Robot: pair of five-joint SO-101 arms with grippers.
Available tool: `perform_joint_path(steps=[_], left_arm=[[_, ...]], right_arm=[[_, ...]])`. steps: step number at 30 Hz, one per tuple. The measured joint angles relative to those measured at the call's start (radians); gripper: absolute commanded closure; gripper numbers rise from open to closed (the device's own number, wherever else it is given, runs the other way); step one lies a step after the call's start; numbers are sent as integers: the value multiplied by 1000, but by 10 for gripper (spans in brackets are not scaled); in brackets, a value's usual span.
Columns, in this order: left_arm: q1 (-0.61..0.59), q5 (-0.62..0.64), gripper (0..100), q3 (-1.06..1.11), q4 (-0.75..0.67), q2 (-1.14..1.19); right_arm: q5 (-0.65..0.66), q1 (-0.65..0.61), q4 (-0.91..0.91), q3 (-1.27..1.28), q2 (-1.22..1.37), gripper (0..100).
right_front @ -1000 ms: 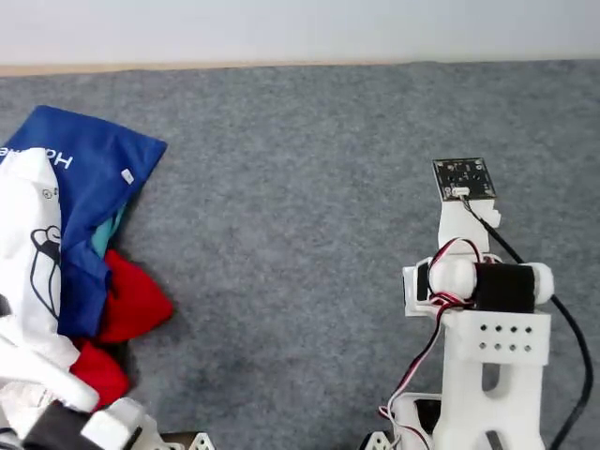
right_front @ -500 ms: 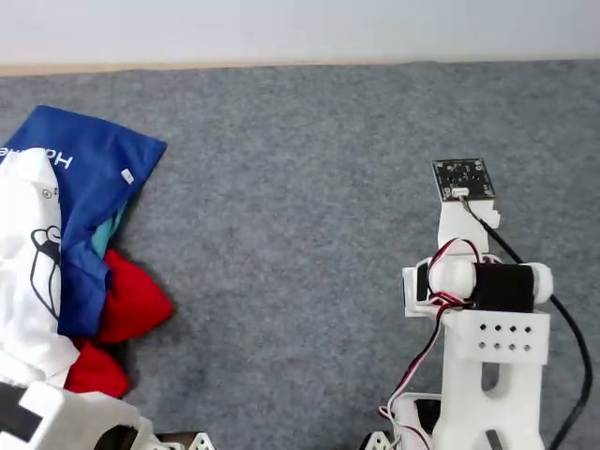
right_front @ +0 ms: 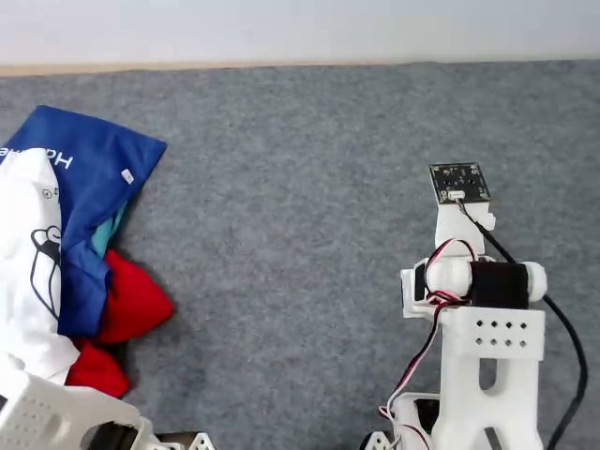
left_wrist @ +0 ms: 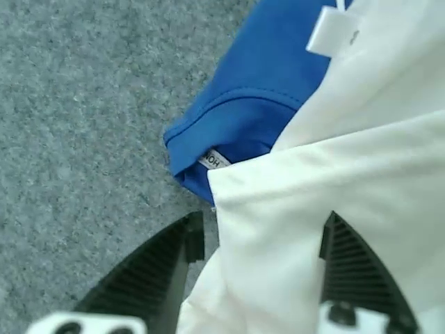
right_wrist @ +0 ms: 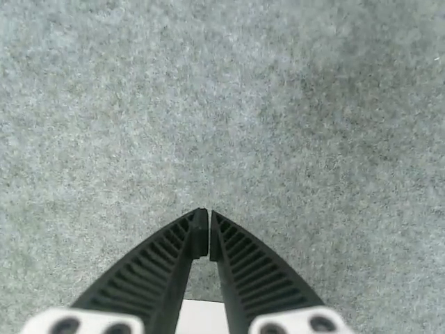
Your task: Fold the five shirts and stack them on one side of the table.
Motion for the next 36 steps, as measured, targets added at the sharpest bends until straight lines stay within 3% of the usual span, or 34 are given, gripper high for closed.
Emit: perform_joint_path(steps=[9, 19, 36], left_arm=[[0, 2, 731, -112, 72, 184], [68, 3, 935, -143, 196, 190], [95, -2, 889, -535, 560, 198]], right_arm=[[0, -2, 0, 0, 0, 987], [0, -2, -9, 0, 0, 987], [0, -2, -17, 0, 0, 987]])
